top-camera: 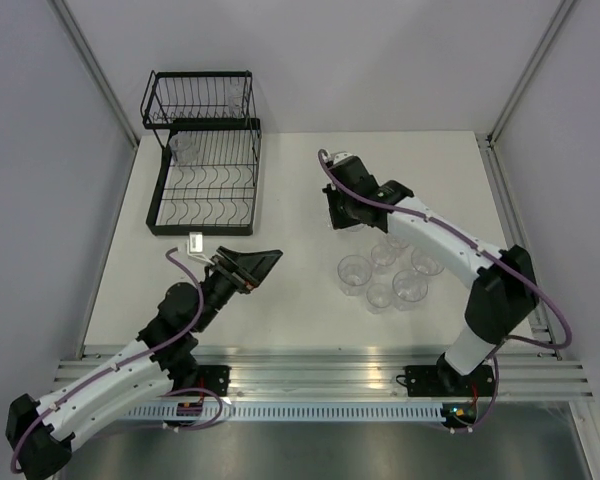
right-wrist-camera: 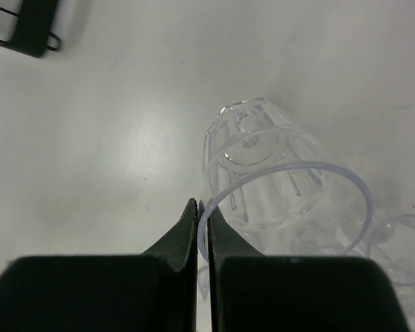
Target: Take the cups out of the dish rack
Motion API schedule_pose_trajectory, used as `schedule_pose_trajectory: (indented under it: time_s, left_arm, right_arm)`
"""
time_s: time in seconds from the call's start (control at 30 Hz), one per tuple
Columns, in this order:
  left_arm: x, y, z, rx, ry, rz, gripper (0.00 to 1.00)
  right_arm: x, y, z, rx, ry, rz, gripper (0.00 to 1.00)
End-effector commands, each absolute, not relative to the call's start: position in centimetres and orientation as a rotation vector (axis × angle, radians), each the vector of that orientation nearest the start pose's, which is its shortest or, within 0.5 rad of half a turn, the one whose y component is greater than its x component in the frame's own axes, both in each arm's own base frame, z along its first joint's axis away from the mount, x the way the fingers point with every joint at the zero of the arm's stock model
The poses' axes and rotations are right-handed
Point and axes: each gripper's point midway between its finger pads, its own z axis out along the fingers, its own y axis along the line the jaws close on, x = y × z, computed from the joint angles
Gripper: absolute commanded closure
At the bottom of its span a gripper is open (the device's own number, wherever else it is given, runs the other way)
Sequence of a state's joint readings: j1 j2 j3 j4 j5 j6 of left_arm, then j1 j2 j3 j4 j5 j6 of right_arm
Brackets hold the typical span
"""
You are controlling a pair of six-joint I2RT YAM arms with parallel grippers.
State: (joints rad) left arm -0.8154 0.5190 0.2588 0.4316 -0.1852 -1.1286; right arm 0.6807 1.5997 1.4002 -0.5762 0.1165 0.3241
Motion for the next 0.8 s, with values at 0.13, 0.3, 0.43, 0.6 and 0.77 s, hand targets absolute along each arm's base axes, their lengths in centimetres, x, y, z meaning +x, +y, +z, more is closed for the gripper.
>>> schedule_pose_trajectory:
  time_s: [0.13, 0.3, 0.43, 0.6, 0.77]
  left_arm:
    - [20.3, -20.5, 20.9, -0.327, 1.797, -1.116, 0.0]
    - [20.5, -20.5, 20.6, -0.318, 1.817, -1.083, 0.0]
    - [20.7, -20.4, 20.6, -0.292, 1.856, -1.03, 0.0]
    - [20.8, -19.7, 21.4, -0.277, 1.856, -0.978, 0.0]
    - [20.8, -19.4, 21.7, -0.277, 1.851, -0.964, 0.0]
  right_arm:
    - [35.2, 23.2, 16.5, -0.437, 2.522, 0.067, 0.99]
    - [34.6, 22.6, 14.6, -0.528, 2.609, -0.005, 0.99]
    - [33.6, 22.1, 12.5, -0.575, 2.676, -0.031, 0.99]
    - [31.8, 21.6, 10.7, -0.619, 2.749, -0.03, 0.99]
    - [31.2, 21.4, 10.2, -0.621, 2.768, -0.021, 0.99]
